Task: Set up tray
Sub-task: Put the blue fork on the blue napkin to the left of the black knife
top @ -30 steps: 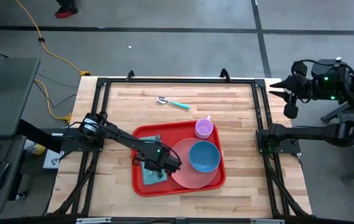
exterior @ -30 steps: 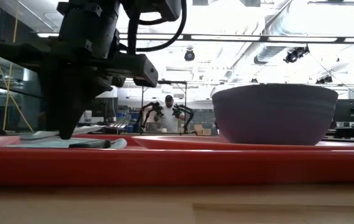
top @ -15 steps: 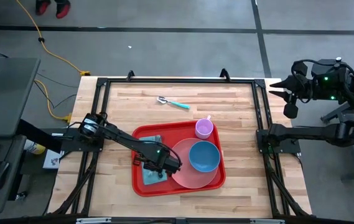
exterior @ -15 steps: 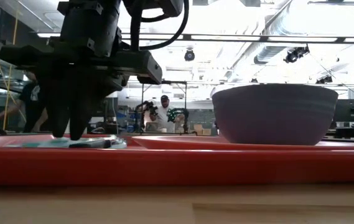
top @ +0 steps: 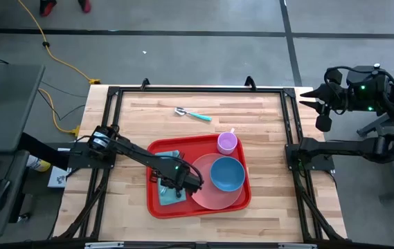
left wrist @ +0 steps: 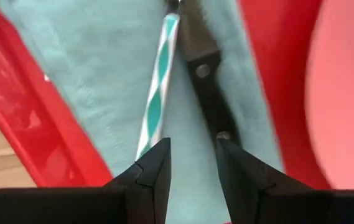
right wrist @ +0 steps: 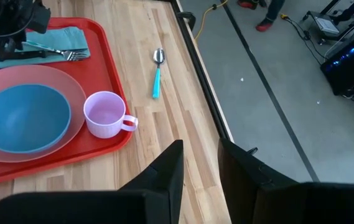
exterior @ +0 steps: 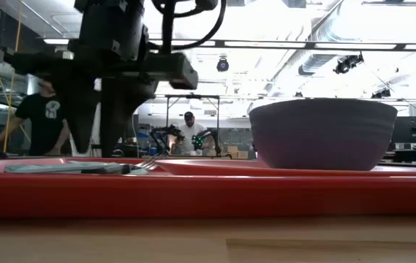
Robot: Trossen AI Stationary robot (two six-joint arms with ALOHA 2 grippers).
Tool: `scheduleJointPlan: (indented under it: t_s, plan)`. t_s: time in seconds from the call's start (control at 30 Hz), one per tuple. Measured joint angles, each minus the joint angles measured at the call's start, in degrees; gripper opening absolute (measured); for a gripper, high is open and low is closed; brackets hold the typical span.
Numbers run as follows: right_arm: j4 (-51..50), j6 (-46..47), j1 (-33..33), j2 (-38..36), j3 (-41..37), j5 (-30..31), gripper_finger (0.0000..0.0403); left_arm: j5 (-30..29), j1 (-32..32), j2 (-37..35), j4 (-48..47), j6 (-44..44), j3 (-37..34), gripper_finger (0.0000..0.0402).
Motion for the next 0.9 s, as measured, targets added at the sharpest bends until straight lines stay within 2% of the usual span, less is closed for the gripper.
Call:
scheduleJointPlan:
  t_s: [0.1,0.23,0.37,0.47,0.6,0.73,0.83,0.9]
  plan:
    - [0.00,0.00,-0.02,0.00,0.00,-0.01,0.0078,-2.00,0.77,0.00,-3.77,0.14,1.66,0.0156]
    - [0.00,0.03,-0.01,0.01,-0.01,-0.14,0.0078,-8.14,2.15,0.00,-8.45,0.72,5.25,0.0156]
    - [0.79,1.08,0.00,0.15,-0.02,-1.88,0.0076,-18.39,2.72,-0.94,-9.65,5.91,9.25,0.0156]
    - [1.68,1.34,-0.01,0.39,-0.02,-3.98,0.0057,-26.98,2.87,-2.28,-10.53,10.74,11.67,0.0156]
    - [2.20,2.59,-0.01,1.27,-0.02,-8.90,0.0009,-35.50,2.53,-6.40,-15.08,10.82,12.25,0.0156]
    - [3.05,4.46,0.00,3.20,-0.02,-12.23,0.0007,-42.36,1.23,-11.00,-22.51,10.73,12.21,0.0156]
    - [4.07,5.09,0.00,4.94,-0.09,-14.16,0.0002,-44.83,-0.06,-14.37,-27.78,10.78,12.16,0.0156]
    - [5.00,5.93,-0.01,6.39,-0.09,-16.90,0.0001,-48.02,-0.39,-16.38,-27.15,13.11,11.66,0.0156]
